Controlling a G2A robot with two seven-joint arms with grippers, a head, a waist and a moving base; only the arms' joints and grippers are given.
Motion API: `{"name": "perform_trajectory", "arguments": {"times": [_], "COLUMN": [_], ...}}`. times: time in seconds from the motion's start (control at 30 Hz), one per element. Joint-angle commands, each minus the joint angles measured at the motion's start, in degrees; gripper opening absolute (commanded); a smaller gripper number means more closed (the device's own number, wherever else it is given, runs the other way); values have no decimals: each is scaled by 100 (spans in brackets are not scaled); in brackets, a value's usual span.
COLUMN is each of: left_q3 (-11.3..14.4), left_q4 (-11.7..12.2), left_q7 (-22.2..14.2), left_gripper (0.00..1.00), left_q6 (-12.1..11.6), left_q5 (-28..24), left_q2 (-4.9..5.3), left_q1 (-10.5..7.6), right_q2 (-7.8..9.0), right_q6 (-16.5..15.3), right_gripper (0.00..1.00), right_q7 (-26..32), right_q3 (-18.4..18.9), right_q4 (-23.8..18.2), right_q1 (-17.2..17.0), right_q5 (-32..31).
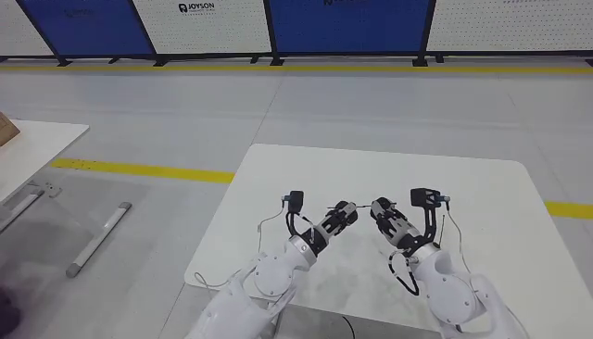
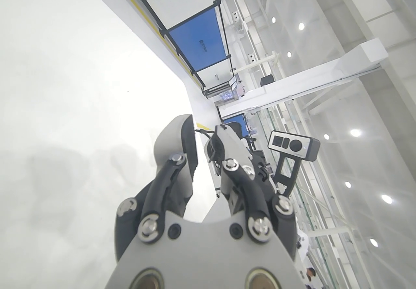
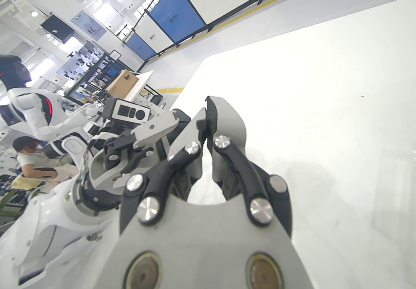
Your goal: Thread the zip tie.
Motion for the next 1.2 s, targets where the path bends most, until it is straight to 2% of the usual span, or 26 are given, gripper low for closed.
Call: {"name": "perform_trajectory", "arguments": {"times": [0.0,0.27,0.57,0.6,0.63,0.77,0.87,1.17], "left_q3": [21,49,40,40,40,41,0,-88], "left_q4": [10,47,53,51,47,21,-42,-152], "left_q7": [-5,16,34,32,28,-58,-364,-276], "left_gripper": [9,19,7,1,0,0,0,0], "left_q6": [24,58,117,129,135,94,-48,-107], "left_q5": [-17,-40,-24,-22,-21,-21,-273,-125], "left_q2": [-6,-19,-21,-21,-21,-16,-1,29], "left_q1": [-17,-54,-59,-62,-63,-56,-20,69], "right_q2": [2,7,12,13,13,14,10,8], "right_q6": [-25,-76,-87,-85,-83,-72,-37,-42], "right_gripper": [0,0,0,0,0,0,0,0], "right_q7": [3,16,20,21,22,46,83,151], "right_q3": [1,-6,-17,-18,-19,-36,-72,-84], "right_q4": [-3,-6,-66,-72,-77,-86,-77,-109], "right_q1": [-6,-16,-42,-44,-46,-42,-14,-7], "right_q5": [3,-5,-41,-44,-48,-70,-92,0]}}
